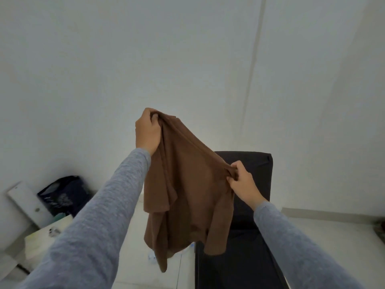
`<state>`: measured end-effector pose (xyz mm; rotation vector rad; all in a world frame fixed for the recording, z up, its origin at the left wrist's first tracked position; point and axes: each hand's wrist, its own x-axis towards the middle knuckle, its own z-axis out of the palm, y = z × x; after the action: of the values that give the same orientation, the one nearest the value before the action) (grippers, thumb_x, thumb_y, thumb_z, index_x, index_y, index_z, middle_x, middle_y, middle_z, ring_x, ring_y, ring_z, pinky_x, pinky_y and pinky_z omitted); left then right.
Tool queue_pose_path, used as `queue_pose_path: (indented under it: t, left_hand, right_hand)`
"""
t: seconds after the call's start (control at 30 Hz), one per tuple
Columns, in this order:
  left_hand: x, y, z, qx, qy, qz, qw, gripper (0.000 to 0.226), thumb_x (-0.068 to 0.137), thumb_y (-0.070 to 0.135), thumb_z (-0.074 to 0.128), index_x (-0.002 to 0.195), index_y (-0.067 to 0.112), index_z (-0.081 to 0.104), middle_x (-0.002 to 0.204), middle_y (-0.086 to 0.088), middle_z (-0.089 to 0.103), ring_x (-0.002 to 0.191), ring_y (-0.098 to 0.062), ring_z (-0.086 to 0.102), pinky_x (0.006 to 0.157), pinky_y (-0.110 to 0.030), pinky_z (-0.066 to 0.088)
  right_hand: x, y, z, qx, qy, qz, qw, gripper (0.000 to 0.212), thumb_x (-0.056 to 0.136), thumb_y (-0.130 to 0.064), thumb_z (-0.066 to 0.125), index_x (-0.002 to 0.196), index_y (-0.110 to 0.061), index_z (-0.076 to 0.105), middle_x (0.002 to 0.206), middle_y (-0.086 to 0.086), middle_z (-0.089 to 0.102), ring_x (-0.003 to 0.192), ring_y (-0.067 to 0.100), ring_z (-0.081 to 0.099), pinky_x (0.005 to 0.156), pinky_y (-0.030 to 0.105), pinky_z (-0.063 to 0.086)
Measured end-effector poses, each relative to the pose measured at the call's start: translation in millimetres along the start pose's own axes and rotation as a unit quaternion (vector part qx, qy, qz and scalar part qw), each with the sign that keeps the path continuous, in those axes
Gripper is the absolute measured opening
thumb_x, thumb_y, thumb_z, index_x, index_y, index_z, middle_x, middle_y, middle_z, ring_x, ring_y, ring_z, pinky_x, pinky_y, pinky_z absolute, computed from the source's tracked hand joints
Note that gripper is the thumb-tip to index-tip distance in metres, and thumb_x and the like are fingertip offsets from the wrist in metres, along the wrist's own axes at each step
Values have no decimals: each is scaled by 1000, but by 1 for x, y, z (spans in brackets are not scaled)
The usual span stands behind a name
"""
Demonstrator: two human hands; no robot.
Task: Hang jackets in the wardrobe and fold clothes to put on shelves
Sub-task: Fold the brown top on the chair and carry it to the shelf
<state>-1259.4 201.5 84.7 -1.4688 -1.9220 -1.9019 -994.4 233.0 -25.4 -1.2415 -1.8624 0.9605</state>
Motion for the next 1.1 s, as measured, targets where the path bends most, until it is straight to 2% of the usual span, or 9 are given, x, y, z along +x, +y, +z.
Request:
queue_pose_path:
  t: [0.13, 0.27, 0.4, 0.57, 0.7, 0.8, 0.93, 1.03, 1.1]
  left_hand:
    - [-10, -12, -2, 2, 10, -5, 1000, 16, 94, 5, 43, 96, 2, 59, 88, -2, 57, 84, -15, 51, 73, -14, 33]
    - [-16, -15, -3, -7, 27, -24, 999, 17, 95, 7, 42, 96, 2, 58, 88, -2, 57, 83, -14, 50, 71, -12, 33]
    - [-19, -13, -1, -17, 30, -37, 999, 16, 96, 8, 41, 95, 5, 57, 88, -1, 56, 81, -14, 50, 70, -12, 33]
    - [-26, 1, 7, -28, 21, -30, 999, 17, 96, 9, 42, 96, 5, 58, 88, -1, 57, 82, -14, 51, 73, -14, 35]
    - [-33, 17, 9, -34, 13, -20, 999, 16, 95, 10, 42, 94, 7, 58, 88, 0, 58, 82, -14, 52, 73, -15, 36]
    - [-39, 34, 7, -30, 13, -10, 999, 14, 95, 11, 44, 96, 8, 58, 89, 0, 59, 84, -14, 52, 73, -15, 35]
    - [-55, 54, 1, -11, -8, -8, 1000, 12, 95, 13, 47, 101, 7, 56, 91, -1, 58, 85, -17, 54, 77, -25, 41]
    - [-77, 67, -5, 26, -23, 18, 999, 13, 94, 11, 48, 100, 6, 58, 95, -7, 59, 89, -20, 54, 80, -25, 39]
    - [-91, 76, -10, 50, -28, 26, 998, 14, 94, 9, 48, 100, 4, 60, 102, -13, 57, 95, -23, 53, 82, -22, 35]
  right_hand:
    - [-5, 0, 13, 61, 74, 15, 995, 32, 95, 2, 36, 113, -24, 36, 95, -1, 54, 84, 12, 55, 61, 16, 39]
    - [-16, 4, 16, 27, 92, -46, 994, 20, 96, -4, 40, 102, -22, 37, 86, -3, 50, 74, 8, 50, 62, 16, 38]
    - [-28, 13, 12, -43, 93, -117, 988, 24, 93, -10, 52, 82, -24, 36, 80, -5, 42, 68, 4, 42, 65, 9, 39]
    - [-38, 19, 1, -64, 99, -115, 986, 13, 90, -19, 61, 98, -23, 51, 101, -7, 46, 92, 2, 51, 75, 4, 41]
    - [-44, 19, -13, -68, 115, -109, 985, 8, 90, -19, 60, 96, -22, 57, 103, -4, 46, 92, 0, 50, 78, -1, 38]
    - [-53, 14, -28, -66, 137, -103, 983, 2, 93, -17, 55, 95, -19, 56, 104, -4, 45, 91, -1, 49, 79, 6, 39]
    - [-67, 5, -60, -35, 207, -91, 973, 7, 95, -10, 49, 92, -15, 52, 101, 0, 44, 89, 13, 50, 79, 16, 37]
    - [-81, -4, -84, -35, 253, -83, 963, 12, 97, -6, 40, 88, -11, 46, 90, 6, 49, 80, 18, 46, 62, 19, 32]
    - [-95, -10, -95, -12, 282, -85, 956, 14, 96, -1, 37, 86, -9, 42, 84, 7, 48, 75, 20, 43, 57, 22, 28]
